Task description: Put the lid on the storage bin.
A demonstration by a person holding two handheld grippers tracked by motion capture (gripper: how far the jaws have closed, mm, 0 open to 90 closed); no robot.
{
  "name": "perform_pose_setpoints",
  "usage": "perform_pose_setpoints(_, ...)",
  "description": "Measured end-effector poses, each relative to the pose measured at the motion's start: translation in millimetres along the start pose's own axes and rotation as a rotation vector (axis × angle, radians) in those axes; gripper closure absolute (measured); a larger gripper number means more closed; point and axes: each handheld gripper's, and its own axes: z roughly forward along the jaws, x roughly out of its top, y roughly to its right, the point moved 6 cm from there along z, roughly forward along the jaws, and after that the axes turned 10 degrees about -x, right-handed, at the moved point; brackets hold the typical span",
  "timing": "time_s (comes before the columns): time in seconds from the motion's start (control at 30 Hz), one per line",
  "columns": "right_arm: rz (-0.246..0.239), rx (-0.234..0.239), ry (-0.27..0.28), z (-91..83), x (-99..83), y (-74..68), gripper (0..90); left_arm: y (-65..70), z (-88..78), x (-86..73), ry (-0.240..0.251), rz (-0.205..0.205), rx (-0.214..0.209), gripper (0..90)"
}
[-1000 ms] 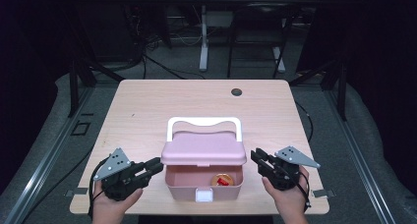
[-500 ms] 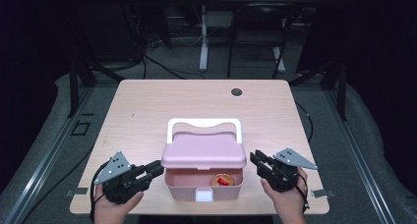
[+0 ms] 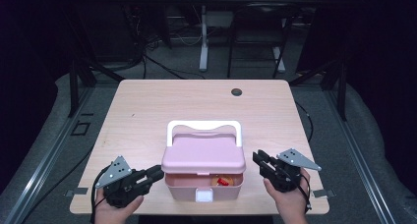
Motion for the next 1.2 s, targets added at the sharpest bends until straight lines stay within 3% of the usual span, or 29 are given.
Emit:
perform_pose_setpoints(0.8, 0.015, -0.004, -0.006, -1.4, -4.7, 4.3, 74.2, -0.3, -0.5, -17.0, -0.039, -0.016, -0.016, 76.2)
perform_pose_setpoints(1.2, 0.022, -0.009, -0.008, -0.9, -6.2, 6.8, 74.2, -4.5, -2.1, -19.6, -0.047, -0.027, 0.007, 76.6)
